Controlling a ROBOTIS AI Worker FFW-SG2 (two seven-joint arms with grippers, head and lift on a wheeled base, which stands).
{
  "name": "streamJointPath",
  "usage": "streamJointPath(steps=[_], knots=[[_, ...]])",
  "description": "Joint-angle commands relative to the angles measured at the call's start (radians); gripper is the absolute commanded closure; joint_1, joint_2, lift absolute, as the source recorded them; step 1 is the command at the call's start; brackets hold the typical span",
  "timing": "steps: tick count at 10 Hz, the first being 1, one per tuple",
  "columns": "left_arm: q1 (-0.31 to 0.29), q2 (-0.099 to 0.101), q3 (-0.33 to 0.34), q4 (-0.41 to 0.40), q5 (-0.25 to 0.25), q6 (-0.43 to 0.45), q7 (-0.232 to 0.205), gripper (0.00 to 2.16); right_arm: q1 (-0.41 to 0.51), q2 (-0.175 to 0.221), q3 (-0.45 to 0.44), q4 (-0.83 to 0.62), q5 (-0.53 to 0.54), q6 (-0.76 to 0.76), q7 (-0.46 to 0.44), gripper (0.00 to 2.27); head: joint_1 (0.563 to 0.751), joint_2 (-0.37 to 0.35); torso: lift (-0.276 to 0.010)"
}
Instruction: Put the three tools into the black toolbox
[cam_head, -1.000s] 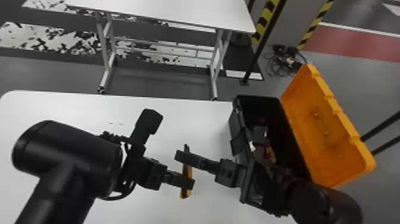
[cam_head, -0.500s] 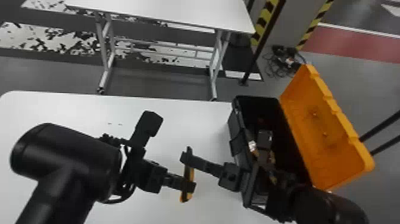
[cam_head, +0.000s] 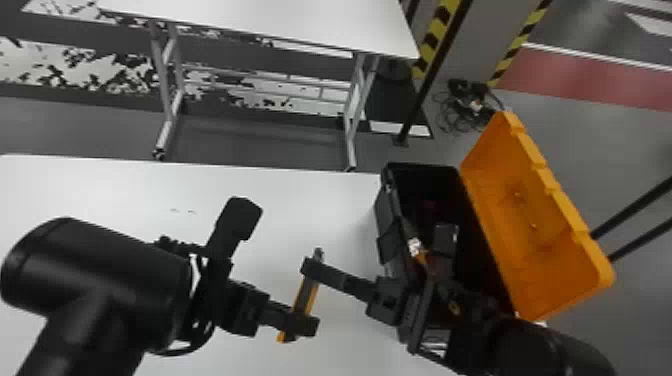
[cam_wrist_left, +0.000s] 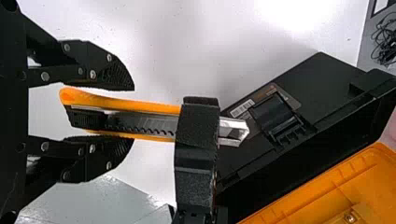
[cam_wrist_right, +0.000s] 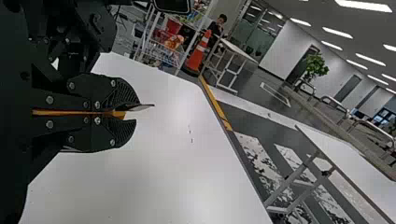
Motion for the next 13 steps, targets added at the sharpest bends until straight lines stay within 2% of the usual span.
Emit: streamJointPath(steps=[1,4,6,7,9,12,13], knots=[[0.004,0.001,0.002,-0.007,-0.004,0.023,0.003,0.07,0.0,-0.001,-0.005,-0.008,-0.005,0.008,-0.002,2.24,0.695,-0.253,-0.051],[0.018,0.001,0.002,-0.024,-0.016,0.026,0.003,0.07,0.005,-0.003,-0.011,-0.016,-0.006,0.011,-0.002,2.24,0.695,-0.251,-0.051],[0.045,0.009,0.022,-0.078,-0.023,0.05,0.003,0.07,0.011,-0.007,-0.026,-0.03,-0.006,0.011,-0.002,2.24,0.695,-0.253,-0.051],[0.088,0.012,0.059,-0.122,-0.033,0.05,0.003,0.07,0.017,-0.01,-0.04,-0.059,-0.003,0.017,-0.002,2.24,0.695,-0.253,-0.051],[0.173,0.021,0.148,-0.191,-0.032,0.023,-0.001,0.07,0.033,-0.056,-0.055,-0.185,0.04,0.054,-0.033,2.24,0.695,-0.243,-0.051],[0.248,0.03,0.267,-0.242,0.004,-0.036,-0.009,0.07,0.059,-0.102,-0.2,-0.37,0.011,0.143,-0.051,2.24,0.695,-0.237,-0.051],[0.254,0.03,0.281,-0.242,0.013,-0.039,-0.009,0.07,0.079,-0.108,-0.262,-0.419,-0.017,0.143,-0.059,2.24,0.695,-0.245,-0.051]])
